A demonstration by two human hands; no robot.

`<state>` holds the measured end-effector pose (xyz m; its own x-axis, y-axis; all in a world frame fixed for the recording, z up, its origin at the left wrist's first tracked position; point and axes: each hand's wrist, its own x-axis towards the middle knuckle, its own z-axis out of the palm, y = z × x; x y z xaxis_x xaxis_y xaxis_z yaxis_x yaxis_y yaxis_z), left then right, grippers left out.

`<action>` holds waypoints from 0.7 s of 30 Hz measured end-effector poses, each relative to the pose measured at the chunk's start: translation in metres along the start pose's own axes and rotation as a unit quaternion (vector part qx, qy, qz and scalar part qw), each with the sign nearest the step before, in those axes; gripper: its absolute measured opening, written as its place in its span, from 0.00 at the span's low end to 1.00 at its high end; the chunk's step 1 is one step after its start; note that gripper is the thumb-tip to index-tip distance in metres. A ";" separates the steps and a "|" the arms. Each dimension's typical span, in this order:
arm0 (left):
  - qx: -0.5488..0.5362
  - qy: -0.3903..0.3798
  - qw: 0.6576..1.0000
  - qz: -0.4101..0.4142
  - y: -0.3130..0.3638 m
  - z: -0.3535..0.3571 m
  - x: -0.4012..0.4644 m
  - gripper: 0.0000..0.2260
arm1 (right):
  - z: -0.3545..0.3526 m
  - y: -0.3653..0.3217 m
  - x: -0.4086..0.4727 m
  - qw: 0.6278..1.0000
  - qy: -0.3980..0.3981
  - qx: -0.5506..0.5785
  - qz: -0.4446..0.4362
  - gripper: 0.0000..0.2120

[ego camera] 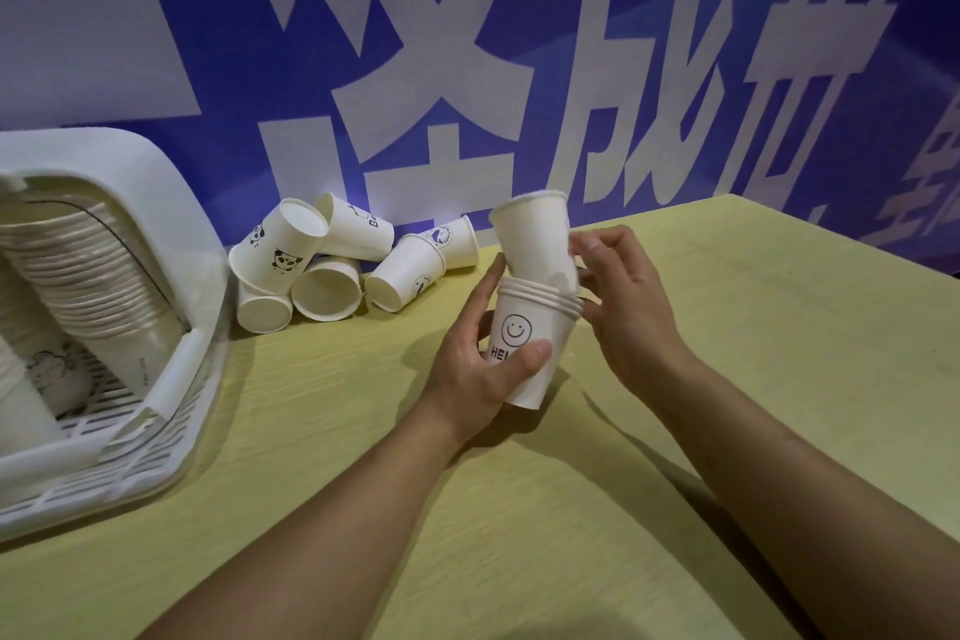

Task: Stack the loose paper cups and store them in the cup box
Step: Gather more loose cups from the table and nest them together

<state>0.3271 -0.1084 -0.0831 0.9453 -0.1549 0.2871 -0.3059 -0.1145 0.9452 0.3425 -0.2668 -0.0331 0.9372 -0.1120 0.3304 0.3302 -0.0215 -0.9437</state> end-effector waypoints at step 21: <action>0.153 0.230 0.961 -0.017 0.019 -0.082 -0.050 0.37 | 0.075 0.009 0.023 0.966 -0.121 -0.225 -0.030 0.16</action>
<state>0.2831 -0.0220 -0.0667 0.8842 0.2951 0.3622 -0.2271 -0.4059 0.8852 0.3755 -0.1948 -0.0327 0.9349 0.1365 0.3275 0.3528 -0.4562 -0.8170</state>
